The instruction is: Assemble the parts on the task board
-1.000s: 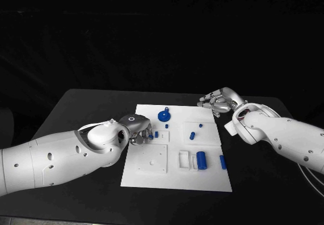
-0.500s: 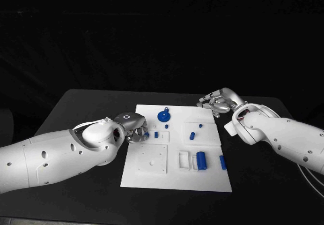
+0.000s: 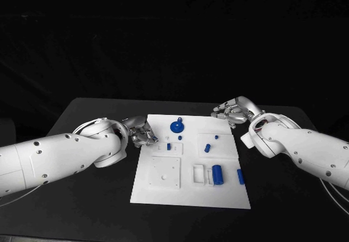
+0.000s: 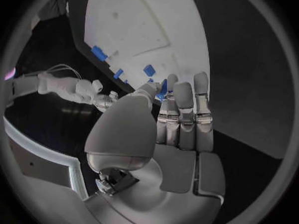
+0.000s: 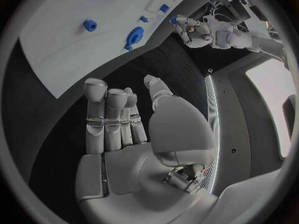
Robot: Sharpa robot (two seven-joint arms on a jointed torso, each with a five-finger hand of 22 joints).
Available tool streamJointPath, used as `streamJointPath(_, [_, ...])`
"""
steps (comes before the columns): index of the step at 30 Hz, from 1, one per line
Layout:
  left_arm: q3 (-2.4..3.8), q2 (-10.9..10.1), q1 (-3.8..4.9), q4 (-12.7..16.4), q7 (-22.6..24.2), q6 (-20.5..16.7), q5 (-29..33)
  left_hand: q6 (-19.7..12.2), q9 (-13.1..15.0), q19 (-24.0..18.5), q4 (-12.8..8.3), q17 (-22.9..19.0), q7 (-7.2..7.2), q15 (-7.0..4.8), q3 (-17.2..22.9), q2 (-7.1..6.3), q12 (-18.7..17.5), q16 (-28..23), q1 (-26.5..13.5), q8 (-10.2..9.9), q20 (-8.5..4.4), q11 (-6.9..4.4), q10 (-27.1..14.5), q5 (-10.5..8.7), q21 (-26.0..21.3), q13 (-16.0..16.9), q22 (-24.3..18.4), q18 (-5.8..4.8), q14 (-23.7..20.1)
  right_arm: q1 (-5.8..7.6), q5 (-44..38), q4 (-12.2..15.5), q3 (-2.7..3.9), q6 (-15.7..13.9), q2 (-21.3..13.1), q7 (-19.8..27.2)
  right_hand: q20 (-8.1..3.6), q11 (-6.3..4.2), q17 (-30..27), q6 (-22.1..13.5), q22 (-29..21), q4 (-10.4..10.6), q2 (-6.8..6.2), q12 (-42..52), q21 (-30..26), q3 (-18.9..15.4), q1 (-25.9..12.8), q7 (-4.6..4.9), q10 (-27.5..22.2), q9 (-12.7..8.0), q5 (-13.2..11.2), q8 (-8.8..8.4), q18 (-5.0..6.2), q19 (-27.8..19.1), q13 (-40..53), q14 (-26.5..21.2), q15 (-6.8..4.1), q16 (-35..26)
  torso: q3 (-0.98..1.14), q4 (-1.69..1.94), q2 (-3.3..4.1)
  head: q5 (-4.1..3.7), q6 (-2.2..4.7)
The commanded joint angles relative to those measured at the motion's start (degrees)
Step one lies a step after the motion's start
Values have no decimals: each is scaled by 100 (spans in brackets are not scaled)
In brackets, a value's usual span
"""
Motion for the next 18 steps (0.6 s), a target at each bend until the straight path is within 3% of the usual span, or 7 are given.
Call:
streamJointPath(1, [3, 10, 34, -76, 121, 47, 2001, 506, 10, -7, -47, 9, -219, -41, 4, 16, 42, -10, -58, 24, -45, -43, 258, -28, -34, 7, 109, -19, 14, -3, -410, 90, 3, 111, 20, 26, -30, -10, 5, -2, 321, -86, 9, 16, 40, 11, 1, 3, 42, -9, -39, -23, 113, 291, 2, 50, 1, -4, -2, 3, 2, 17, 50])
streamJointPath(6, [0, 24, 57, -217, 248, -213, 3260, 584, 10, -21, -128, 23, -251, -54, -13, 85, 173, 20, -244, 20, -59, -69, 258, -38, -67, 23, 111, -52, -19, -3, -990, 273, 2, 158, 71, 9, -34, -17, 29, 35, 335, -349, 49, 42, 72, 57, 56, -5, 66, -10, -285, -23, 108, 292, 30, 57, -4, 22, -1, 4, -7, 60, 100])
streamJointPath(12, [-4, 31, 63, -272, 449, -491, 4303, 722, 15, -38, -275, 11, -291, -78, 1, 148, 394, 41, -508, 21, -81, -108, 277, -27, -109, 63, 107, -87, -45, -2, -2018, 572, 1, 163, 187, -110, -38, -27, 54, 71, 352, -576, 90, 66, 115, 103, 52, -20, 94, -10, -560, -22, 100, 296, 57, 70, -10, 47, -10, -10, -4, 104, 174])
streamJointPath(18, [-7, 49, 64, -273, 621, -642, 4881, 745, 16, -31, -399, 5, -299, -81, 53, 171, 445, 80, -622, 22, -83, -114, 274, 1, -123, 52, 111, -87, -43, -1, -2691, 764, -2, 193, 367, -363, -47, -29, 92, 99, 372, -717, 76, 77, 182, 250, -4, -26, 114, -11, -758, -24, 76, 297, 80, 82, -14, 85, -19, -11, -6, 97, 234])
